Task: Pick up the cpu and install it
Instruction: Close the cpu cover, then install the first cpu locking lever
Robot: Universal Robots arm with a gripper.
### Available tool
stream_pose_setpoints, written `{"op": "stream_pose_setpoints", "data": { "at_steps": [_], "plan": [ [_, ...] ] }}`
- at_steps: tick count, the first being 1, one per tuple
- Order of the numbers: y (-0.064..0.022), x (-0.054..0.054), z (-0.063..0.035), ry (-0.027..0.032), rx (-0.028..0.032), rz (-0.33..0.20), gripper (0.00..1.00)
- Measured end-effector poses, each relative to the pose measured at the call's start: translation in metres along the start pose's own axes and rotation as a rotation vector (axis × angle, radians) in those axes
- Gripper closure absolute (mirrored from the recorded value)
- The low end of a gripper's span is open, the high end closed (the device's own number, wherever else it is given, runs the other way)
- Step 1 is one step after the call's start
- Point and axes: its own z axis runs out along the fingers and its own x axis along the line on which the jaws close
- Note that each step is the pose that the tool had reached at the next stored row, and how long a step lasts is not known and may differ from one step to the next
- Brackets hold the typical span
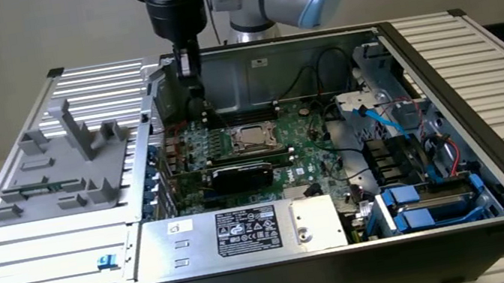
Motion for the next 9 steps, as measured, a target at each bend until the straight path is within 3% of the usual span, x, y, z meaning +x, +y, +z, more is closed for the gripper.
{"op": "stream_pose_setpoints", "data": {
  "at_steps": [9],
  "plan": [
    [-0.0007, 0.0, -0.0002, 0.0001, -0.0006, 0.0, 0.89]
  ]
}}
